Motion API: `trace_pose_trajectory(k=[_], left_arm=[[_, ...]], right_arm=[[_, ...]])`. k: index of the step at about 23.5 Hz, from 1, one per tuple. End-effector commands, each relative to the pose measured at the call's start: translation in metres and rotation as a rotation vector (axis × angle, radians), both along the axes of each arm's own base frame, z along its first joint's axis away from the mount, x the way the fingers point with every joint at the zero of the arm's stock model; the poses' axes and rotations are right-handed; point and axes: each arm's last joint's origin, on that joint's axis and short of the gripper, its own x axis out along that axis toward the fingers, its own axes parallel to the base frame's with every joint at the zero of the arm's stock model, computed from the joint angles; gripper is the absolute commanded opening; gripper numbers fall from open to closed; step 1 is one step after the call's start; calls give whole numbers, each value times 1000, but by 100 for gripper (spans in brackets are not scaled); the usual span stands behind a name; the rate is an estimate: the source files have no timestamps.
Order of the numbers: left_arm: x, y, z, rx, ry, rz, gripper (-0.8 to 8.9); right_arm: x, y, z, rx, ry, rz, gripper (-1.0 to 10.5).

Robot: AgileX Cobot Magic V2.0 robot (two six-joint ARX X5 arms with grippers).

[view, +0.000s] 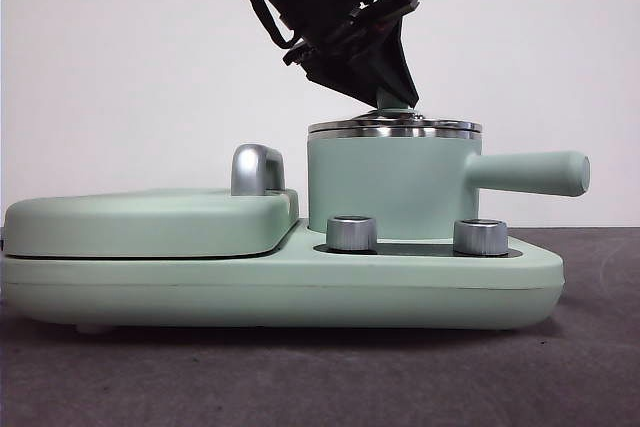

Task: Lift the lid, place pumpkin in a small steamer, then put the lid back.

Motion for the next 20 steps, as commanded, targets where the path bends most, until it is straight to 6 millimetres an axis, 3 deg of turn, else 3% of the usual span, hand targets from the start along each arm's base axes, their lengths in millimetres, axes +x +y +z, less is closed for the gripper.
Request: trace_pose_trajectory(k=[1,16,17,20], left_arm=[[0,-9,3,7,-47,-16,50],[-2,-8,0,82,-73,-1,65],[-2,-8,0,80,-75,-2,97],[-2,-9,5,59,-89,2,430]], right_arm=[[0,1,3,22,0,1,493],[0,1,3,22,0,1,492],[0,1,3,22,0,1,493],[0,1,3,22,0,1,492]])
